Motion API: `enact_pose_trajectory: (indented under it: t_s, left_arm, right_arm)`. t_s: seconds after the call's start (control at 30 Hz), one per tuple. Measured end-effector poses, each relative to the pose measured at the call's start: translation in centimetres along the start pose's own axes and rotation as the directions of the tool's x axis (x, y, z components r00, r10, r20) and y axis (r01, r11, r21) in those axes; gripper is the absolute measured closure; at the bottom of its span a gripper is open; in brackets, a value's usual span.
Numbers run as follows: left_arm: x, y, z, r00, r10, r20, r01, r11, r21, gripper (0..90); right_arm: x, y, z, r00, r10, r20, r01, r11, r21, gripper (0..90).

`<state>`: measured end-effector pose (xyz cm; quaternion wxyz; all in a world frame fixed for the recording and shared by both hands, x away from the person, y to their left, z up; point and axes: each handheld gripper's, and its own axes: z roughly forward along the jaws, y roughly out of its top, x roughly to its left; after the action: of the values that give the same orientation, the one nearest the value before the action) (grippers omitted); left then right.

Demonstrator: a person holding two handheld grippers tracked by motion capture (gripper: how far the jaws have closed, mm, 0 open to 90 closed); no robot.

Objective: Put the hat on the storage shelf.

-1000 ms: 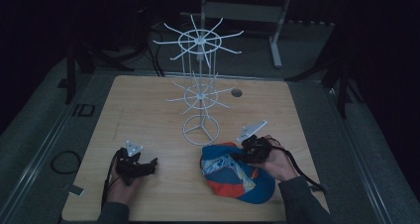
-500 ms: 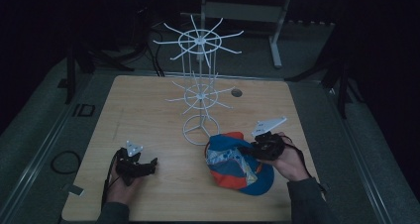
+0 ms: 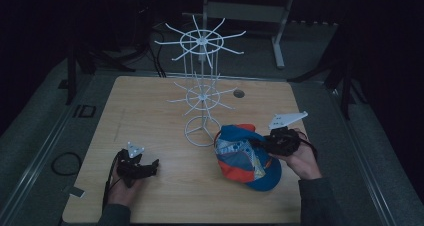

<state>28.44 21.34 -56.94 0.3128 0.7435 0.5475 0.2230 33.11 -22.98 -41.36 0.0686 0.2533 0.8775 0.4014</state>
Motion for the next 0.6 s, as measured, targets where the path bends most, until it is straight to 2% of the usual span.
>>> enact_pose_trajectory:
  t_s: [0.3, 0.6]
  left_arm:
    - [0.0, 0.0, 0.0, 1.0000, 0.001, 0.000, -0.001, 1.0000, 0.001, 14.2]
    - [0.0, 0.0, 0.0, 1.0000, 0.003, 0.000, -0.003, 1.0000, 0.001, 14.2]
  right_arm:
    - [-0.8, 0.6, -1.9, 0.9995, 0.027, 0.018, -0.026, 0.999, -0.039, 88.3]
    - [-1.3, 1.4, -3.0, 0.9991, 0.034, 0.027, -0.032, 0.997, -0.071, 88.2]
